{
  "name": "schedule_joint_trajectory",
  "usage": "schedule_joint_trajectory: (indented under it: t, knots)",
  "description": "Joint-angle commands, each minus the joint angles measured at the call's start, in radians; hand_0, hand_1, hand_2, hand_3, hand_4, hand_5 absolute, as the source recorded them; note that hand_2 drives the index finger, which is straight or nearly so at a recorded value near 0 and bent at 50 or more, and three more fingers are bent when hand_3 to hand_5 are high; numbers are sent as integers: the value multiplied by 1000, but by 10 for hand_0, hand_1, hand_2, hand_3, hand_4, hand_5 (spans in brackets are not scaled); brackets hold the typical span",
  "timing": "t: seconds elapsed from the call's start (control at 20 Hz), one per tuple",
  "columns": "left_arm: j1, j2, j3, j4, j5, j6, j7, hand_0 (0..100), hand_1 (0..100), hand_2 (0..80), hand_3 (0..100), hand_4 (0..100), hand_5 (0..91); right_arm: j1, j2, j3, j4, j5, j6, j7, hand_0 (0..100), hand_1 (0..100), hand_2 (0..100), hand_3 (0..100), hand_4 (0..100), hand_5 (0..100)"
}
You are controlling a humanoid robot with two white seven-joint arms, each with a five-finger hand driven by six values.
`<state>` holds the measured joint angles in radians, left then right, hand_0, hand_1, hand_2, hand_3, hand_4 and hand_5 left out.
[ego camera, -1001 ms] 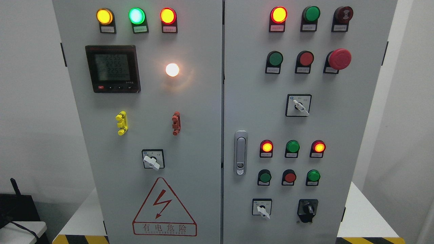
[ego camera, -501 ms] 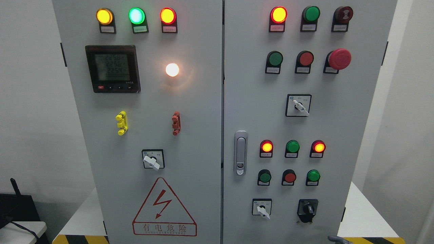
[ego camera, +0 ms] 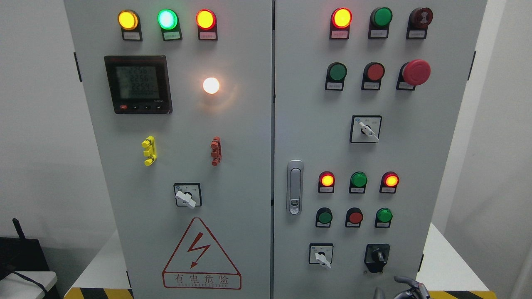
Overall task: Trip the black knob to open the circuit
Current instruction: 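Raise the right hand up toward the black rotary knob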
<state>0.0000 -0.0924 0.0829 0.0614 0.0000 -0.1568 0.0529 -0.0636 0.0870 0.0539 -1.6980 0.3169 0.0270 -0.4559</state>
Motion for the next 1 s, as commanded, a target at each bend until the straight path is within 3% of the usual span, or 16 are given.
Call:
schedule_joint_trajectory:
  t: [0.0, 0.2, 0.95]
  knots:
    - [-8, 0, 0, 0, -34, 0, 1, 120, 389, 0, 0, 0, 0, -36, 22, 15, 31, 5, 14, -4, 278, 787, 408, 780, 884, 966]
    - [-8, 0, 0, 0, -34, 0, 1, 120, 389, 0, 0, 0, 0, -44, 22, 14, 44, 8, 43, -12, 279, 785, 415, 780, 883, 966]
    - [-8, 0, 0, 0, -34, 0, 1, 120, 389, 0, 0, 0, 0, -79, 26, -2, 84, 10, 47, -26, 292, 770, 428, 784, 885, 968]
